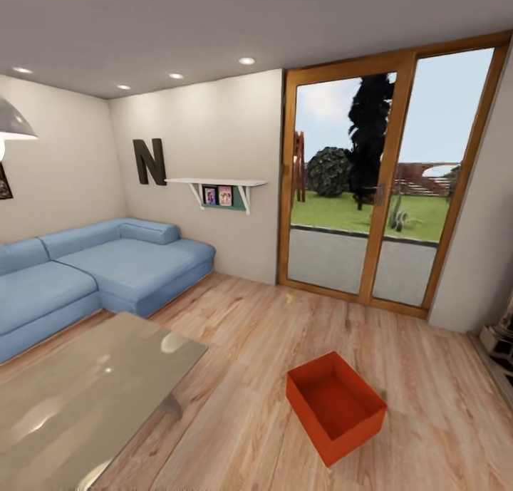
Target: Move the two storage containers from the living room to the garage. In the garage, place one container on the floor and stack the other container on top of it (either order is fine).
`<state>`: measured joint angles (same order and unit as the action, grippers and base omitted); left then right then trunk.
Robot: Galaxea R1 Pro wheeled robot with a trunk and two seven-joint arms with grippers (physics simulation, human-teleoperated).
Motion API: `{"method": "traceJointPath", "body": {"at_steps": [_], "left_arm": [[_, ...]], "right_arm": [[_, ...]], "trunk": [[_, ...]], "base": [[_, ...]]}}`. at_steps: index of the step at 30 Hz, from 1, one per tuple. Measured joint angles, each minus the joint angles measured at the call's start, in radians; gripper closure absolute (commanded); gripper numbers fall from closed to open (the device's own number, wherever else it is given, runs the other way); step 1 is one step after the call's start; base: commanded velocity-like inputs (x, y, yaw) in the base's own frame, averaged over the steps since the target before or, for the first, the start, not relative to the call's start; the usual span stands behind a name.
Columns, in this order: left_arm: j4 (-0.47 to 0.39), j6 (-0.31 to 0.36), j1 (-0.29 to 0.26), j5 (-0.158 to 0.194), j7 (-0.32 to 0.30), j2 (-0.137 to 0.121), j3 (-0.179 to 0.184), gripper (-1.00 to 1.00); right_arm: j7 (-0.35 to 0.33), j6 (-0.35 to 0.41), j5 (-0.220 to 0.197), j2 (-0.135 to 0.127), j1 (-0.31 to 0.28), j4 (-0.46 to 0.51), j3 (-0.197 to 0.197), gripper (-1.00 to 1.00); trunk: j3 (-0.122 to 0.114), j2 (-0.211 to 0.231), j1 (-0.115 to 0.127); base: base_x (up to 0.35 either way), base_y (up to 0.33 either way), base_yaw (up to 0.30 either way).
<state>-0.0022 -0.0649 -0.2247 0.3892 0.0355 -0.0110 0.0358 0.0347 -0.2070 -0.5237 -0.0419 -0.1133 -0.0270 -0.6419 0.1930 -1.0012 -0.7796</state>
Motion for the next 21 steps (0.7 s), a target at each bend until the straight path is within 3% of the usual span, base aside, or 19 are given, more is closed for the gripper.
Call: {"method": "traceJointPath", "body": {"at_steps": [11,21], "left_arm": [[0.0,0.0,0.0,0.0,0.001,0.0,0.0,-1.0],[0.0,0.001,0.0,-0.001,-0.001,-0.001,0.0,-1.0]], "right_arm": [[0.0,0.0,0.0,0.0,0.0,0.0,0.0,-1.0],[-0.001,-0.002,-0.002,0.0,0.0,0.0,0.003,-1.0]], "trunk": [[0.0,0.0,0.0],[0.0,0.0,0.001]], "base": [[0.001,0.0,0.265],[0.222,0.0,0.046]]}}
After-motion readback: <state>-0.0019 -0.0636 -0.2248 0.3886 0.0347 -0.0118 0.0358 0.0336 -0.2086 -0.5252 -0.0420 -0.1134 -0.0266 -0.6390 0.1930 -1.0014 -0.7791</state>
